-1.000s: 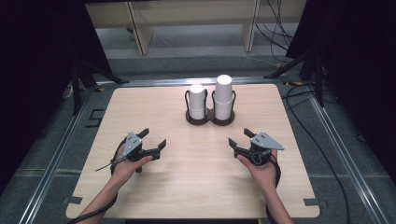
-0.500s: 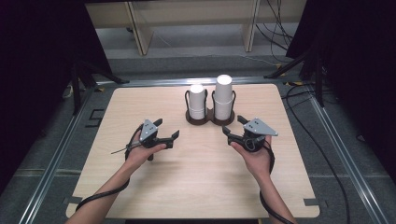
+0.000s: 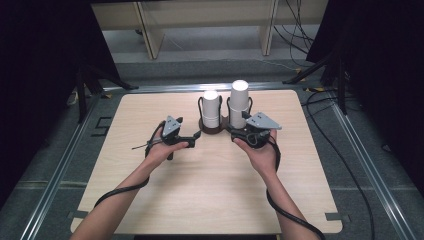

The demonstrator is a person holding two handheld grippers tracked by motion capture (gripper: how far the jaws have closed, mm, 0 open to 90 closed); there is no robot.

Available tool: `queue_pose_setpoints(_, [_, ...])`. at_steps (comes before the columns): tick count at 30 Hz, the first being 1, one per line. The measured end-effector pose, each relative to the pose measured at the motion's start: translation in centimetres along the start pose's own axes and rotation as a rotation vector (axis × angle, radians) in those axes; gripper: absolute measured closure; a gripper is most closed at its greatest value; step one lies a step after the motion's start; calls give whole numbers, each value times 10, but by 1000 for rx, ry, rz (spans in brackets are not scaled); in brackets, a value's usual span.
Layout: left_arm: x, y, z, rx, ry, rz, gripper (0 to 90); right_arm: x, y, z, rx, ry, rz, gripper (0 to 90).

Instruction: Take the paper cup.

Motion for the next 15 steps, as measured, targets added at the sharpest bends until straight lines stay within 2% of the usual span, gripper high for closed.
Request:
queue_pose_setpoints(2, [1, -1, 7, 10, -2, -4, 53, 3, 4, 7, 16, 6, -2, 293])
queue_pose_setpoints(4, [3, -1, 13, 24, 1, -3, 52, 4, 5, 12, 6, 16, -2, 294])
queue_pose_setpoints(5, [4, -1, 16, 28, 1, -4, 49, 3, 7, 15, 9, 3, -32, 294])
queue_pose_setpoints(6, [4, -1, 18, 31, -2, 1, 48, 5, 7, 20, 12, 18, -18, 295])
queue_pose_setpoints(7, [4, 0, 23, 31, -13, 10, 47, 6, 10, 26, 33, 21, -19, 296])
queue_pose_setpoints(11, [2, 5, 29, 41, -19, 24, 48, 7, 13, 36, 38, 24, -29, 299])
queue_pose_setpoints(13, [2, 8, 34, 39, -22, 23, 47, 6, 15, 44, 21, 10, -50, 300])
queue_pose_setpoints(15, [2, 10, 39, 39, -21, 24, 48, 7, 18, 50, 23, 1, -44, 303])
Point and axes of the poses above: each handheld gripper's, and its own axes: z roughly forward along the jaws, y roughly out of its top, x roughly to its left, the point moved 1 cm from there along z, roughly forward along the jaws
